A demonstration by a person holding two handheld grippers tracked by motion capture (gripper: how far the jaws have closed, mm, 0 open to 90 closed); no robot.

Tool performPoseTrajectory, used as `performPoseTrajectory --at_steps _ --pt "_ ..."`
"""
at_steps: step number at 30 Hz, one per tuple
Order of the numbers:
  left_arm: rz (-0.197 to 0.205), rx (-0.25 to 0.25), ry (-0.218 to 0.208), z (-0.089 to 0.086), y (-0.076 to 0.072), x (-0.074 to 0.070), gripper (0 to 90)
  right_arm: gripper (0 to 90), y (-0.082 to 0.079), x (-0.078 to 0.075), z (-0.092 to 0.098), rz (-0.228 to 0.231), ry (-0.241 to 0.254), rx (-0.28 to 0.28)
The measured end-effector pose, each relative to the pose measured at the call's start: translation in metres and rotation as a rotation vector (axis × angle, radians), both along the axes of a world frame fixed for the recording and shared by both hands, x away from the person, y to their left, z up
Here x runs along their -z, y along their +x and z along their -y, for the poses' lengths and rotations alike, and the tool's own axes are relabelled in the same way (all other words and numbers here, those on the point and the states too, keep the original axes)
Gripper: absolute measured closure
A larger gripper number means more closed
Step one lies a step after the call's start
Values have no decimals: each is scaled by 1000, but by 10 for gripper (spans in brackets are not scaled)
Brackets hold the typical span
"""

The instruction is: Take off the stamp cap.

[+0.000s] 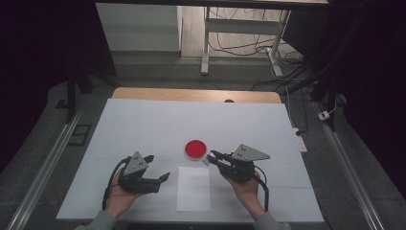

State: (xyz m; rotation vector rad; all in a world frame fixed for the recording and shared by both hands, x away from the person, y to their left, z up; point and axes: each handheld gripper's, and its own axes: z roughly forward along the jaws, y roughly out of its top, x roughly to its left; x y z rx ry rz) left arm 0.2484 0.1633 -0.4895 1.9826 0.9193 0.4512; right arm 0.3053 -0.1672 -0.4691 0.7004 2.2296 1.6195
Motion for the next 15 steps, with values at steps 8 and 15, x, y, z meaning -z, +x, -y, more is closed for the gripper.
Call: performPoseTrajectory --at_steps 8,15 --pt "12 8 16 9 3 -2 176 755 0 0 0 0 1 1" --pt "20 22 35 16 4 -3 178 755 0 1 -1 -1 -1 -2"
